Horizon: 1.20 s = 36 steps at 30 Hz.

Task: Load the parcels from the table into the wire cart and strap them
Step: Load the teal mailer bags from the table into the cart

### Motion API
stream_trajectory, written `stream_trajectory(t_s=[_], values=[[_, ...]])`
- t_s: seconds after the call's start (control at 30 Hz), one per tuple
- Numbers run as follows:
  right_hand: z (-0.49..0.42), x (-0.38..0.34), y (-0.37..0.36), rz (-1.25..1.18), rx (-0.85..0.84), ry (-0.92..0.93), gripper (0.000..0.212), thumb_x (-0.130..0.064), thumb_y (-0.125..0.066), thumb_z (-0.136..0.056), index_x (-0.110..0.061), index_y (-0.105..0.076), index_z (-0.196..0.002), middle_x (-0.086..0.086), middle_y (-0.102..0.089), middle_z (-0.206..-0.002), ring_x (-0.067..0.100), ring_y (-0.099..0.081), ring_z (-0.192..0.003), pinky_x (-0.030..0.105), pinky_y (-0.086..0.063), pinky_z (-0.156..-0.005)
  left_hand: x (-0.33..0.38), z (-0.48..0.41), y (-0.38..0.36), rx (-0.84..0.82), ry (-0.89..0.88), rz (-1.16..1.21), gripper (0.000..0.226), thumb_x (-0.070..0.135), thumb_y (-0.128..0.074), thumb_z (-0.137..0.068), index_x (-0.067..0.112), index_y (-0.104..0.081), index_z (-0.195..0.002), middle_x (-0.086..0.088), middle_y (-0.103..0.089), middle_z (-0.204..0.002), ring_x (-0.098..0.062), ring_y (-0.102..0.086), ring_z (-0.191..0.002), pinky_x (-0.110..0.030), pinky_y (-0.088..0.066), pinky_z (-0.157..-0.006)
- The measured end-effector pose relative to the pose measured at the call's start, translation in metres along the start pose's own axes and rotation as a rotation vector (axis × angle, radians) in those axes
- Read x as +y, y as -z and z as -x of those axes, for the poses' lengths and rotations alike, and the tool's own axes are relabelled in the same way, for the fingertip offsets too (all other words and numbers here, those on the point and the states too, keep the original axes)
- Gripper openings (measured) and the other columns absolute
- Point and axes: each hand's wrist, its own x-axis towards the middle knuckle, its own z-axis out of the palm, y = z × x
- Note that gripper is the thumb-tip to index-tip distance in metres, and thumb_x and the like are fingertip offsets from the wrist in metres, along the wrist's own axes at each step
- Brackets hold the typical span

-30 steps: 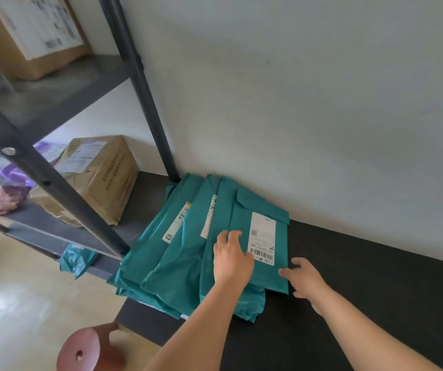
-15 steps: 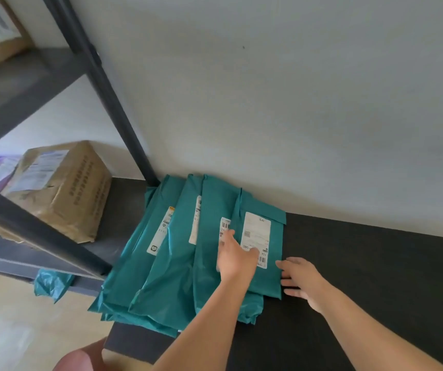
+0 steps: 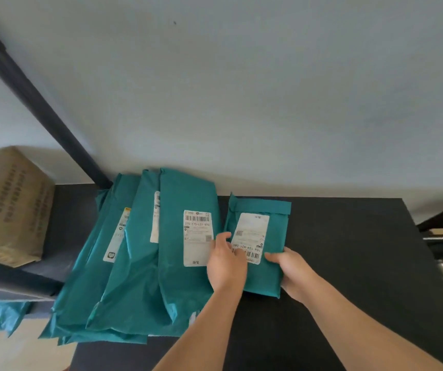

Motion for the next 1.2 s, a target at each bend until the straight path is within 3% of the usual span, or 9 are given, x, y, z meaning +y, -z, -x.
stream_trajectory(t_s=[0.1, 0.27, 0.4, 0.53, 0.6, 0.73, 1.0, 1.07, 1.2], values=[[0.012, -0.003, 0.028, 0.007, 0.07, -0.001, 0.03, 0.004, -0.051, -0.096, -0.013, -0.061, -0.119, 0.01, -0.072, -0.111, 0.031, -0.068, -0.101, 0.048, -0.055, -0.084, 0.005, 0.011, -0.013, -0.016, -0.043, -0.028, 0.039, 0.015, -0.056, -0.092, 0.024, -0.051, -0.13, 0.008, -0.052, -0.117, -0.008, -0.054, -0.085, -0.026, -0.046, -0.07], [0.04, -0.007, 0.087, -0.067, 0.187, 0.003, 0.032, 0.006, -0.05, -0.093, -0.01, -0.061, -0.118, 0.014, -0.072, -0.11, 0.037, -0.068, -0.1, 0.056, -0.052, -0.092, 0.027, 0.031, -0.038, -0.051, -0.15, -0.044, 0.038, 0.014, -0.056, -0.091, 0.025, -0.052, -0.128, 0.005, -0.047, -0.124, -0.012, -0.057, -0.092, -0.028, -0.051, -0.076], [0.068, 0.002, 0.135, -0.121, 0.258, 0.007, 0.033, 0.008, -0.051, -0.091, -0.009, -0.06, -0.118, 0.017, -0.07, -0.113, 0.04, -0.067, -0.102, 0.058, -0.051, -0.093, 0.044, 0.062, -0.069, -0.127, -0.169, -0.035, 0.051, 0.031, -0.063, -0.089, 0.026, -0.043, -0.136, 0.003, -0.046, -0.129, -0.014, -0.051, -0.112, -0.025, -0.047, -0.079], [0.103, 0.018, 0.188, -0.154, 0.316, 0.022, 0.032, 0.009, -0.05, -0.089, -0.007, -0.061, -0.114, 0.018, -0.07, -0.11, 0.039, -0.066, -0.097, 0.048, -0.052, -0.079, 0.057, 0.105, -0.107, -0.366, 0.019, 0.122, 0.06, 0.038, -0.067, -0.088, 0.022, -0.038, -0.139, 0.011, -0.055, -0.112, -0.01, -0.057, -0.094, -0.02, -0.044, -0.062], [0.123, 0.029, 0.217, -0.174, 0.345, 0.018, 0.03, 0.008, -0.05, -0.089, -0.007, -0.061, -0.112, 0.019, -0.07, -0.108, 0.04, -0.066, -0.097, 0.049, -0.052, -0.08, 0.059, 0.129, -0.127, -0.461, 0.028, 0.152, 0.052, 0.034, -0.071, -0.085, 0.019, -0.049, -0.13, 0.013, -0.059, -0.102, -0.008, -0.061, -0.091, -0.023, -0.048, -0.065], [0.158, 0.055, 0.279, -0.199, 0.38, 0.02, 0.029, 0.005, -0.049, -0.089, -0.006, -0.063, -0.113, 0.021, -0.07, -0.11, 0.043, -0.064, -0.104, 0.059, -0.047, -0.098, 0.066, 0.181, -0.166, -0.587, -0.012, 0.108, 0.043, 0.022, -0.076, -0.08, 0.014, -0.059, -0.119, 0.004, -0.067, -0.104, -0.013, -0.066, -0.091, -0.032, -0.057, -0.078], [0.219, 0.107, 0.393, -0.286, 0.474, 0.045, 0.021, -0.009, -0.058, -0.092, -0.008, -0.067, -0.111, 0.015, -0.075, -0.099, 0.036, -0.07, -0.095, 0.052, -0.053, -0.092, 0.083, 0.295, -0.242, -0.667, -0.096, 0.052, 0.031, 0.014, -0.072, -0.085, 0.015, -0.061, -0.114, -0.001, -0.068, -0.108, -0.017, -0.068, -0.09, -0.039, -0.058, -0.084], [0.233, 0.117, 0.42, -0.326, 0.488, 0.061, 0.02, -0.014, -0.059, -0.093, -0.009, -0.068, -0.109, 0.014, -0.076, -0.099, 0.036, -0.07, -0.095, 0.054, -0.053, -0.093, 0.089, 0.319, -0.261, -0.68, -0.126, 0.027, 0.033, 0.014, -0.071, -0.086, 0.015, -0.06, -0.117, -0.002, -0.066, -0.113, -0.017, -0.067, -0.091, -0.035, -0.059, -0.079], [0.25, 0.13, 0.47, -0.424, 0.571, 0.104, 0.019, -0.011, -0.056, -0.094, -0.006, -0.067, -0.11, 0.019, -0.073, -0.104, 0.04, -0.068, -0.098, 0.058, -0.051, -0.093, 0.102, 0.36, -0.293, -0.693, -0.19, -0.009, 0.027, 0.013, -0.068, -0.088, 0.017, -0.061, -0.114, 0.002, -0.067, -0.106, -0.001, -0.062, -0.07, -0.009, -0.043, -0.045]])
